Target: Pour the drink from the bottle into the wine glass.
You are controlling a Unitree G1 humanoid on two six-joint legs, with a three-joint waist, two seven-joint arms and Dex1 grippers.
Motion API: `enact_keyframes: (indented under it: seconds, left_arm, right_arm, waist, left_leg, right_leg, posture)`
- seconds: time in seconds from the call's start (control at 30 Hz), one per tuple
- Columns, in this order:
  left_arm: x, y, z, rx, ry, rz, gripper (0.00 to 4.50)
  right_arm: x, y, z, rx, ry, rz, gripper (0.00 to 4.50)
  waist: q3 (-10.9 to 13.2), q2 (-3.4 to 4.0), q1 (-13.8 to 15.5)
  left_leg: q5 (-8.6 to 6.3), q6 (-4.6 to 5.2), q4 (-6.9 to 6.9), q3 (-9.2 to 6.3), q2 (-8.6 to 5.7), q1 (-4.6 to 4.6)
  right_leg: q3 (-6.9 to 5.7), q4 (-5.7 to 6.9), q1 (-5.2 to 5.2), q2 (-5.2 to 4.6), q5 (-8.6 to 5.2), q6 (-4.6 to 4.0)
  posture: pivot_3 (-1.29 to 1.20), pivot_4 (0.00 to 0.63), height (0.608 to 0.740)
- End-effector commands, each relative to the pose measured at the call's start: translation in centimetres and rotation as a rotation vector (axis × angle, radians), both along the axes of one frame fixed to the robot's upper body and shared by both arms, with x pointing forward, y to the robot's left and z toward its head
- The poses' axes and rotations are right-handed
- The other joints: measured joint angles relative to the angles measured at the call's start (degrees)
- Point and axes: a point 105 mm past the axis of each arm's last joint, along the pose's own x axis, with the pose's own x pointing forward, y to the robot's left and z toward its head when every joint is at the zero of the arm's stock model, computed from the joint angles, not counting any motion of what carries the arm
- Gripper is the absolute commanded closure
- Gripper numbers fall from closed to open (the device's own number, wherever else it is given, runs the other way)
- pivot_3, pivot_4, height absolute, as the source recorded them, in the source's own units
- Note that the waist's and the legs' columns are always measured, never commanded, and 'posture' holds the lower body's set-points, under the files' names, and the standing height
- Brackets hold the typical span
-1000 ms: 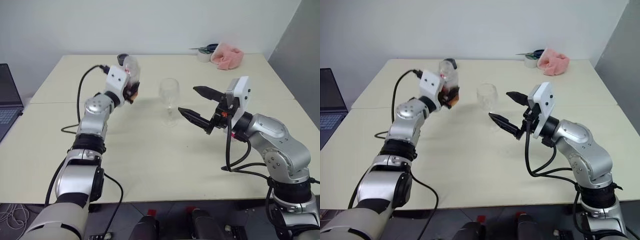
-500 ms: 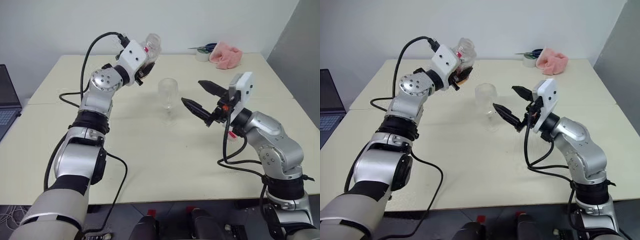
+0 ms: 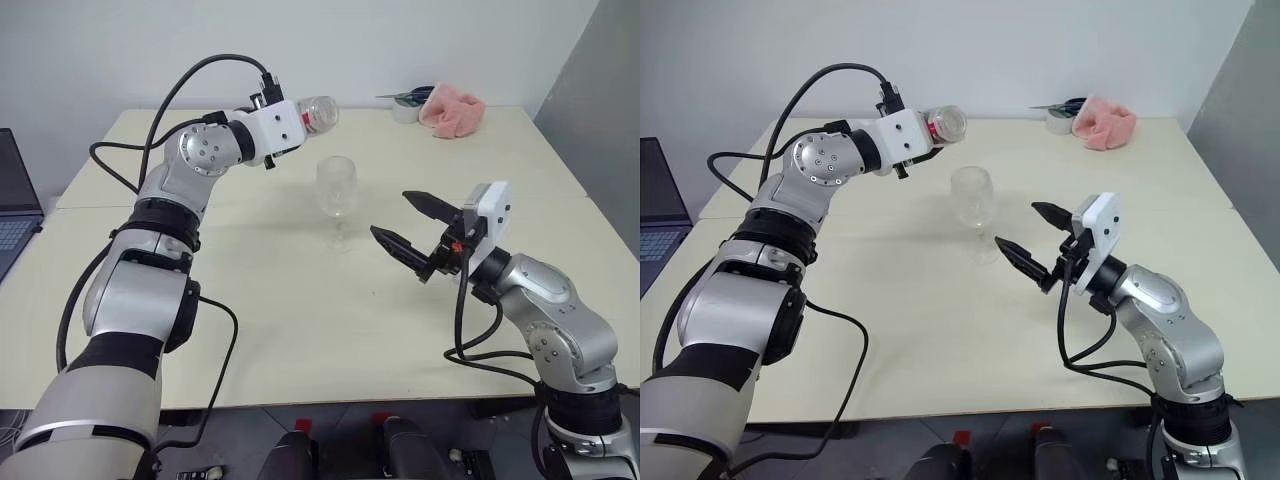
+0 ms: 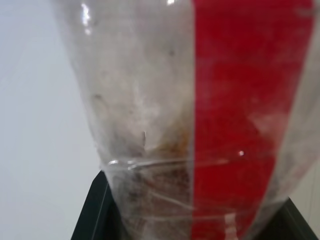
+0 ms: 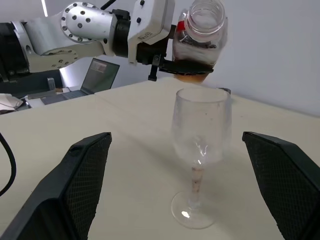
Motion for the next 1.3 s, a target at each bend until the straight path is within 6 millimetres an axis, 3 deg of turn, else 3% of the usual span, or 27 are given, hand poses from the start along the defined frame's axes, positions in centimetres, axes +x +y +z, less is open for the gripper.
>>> enact_keyframes:
  seconds: [0.03, 0.63, 1.3]
  left_arm:
    - [-0.2, -0.4, 2.5, 0.016, -0.098, -0.005, 2.82]
    - [0.2, 1.1, 2.1, 0.213, -0.19, 0.057, 2.82]
    - [0.2, 0.7, 2.2, 0.295, -0.251, 0.05, 2.82]
  right_arm:
    - [-0.7, 0.2, 1.3, 0.018, -0.076, 0.009, 0.0]
    - [-0.2, 0.2, 2.4, 0.088, -0.09, -0.004, 0.0]
    - [0.2, -0.4, 2.2, 0.174, -0.022, -0.036, 0.0]
  waist:
    - [0.0, -0.01, -0.02]
    - [0.01, -0.02, 0.0]
    - [0.01, -0.02, 0.0]
  left_leg:
    - [0.0, 0.0, 0.0, 0.0, 0.0, 0.0]
    - [0.0, 0.0, 0.01, 0.0, -0.02, 0.0]
    - [0.0, 0.01, 0.02, 0.02, -0.03, 0.0]
  right_leg:
    - [0.01, 0.0, 0.0, 0.01, 0.0, 0.0]
    - [-0.02, 0.02, -0.01, 0.05, 0.0, 0.0]
    - [0.0, 0.06, -0.01, 0.05, 0.0, 0.01]
  posture:
    - [0.0, 0.15, 0.74]
    - [0.0, 0.15, 0.74]
    - [0.0, 0.15, 0.74]
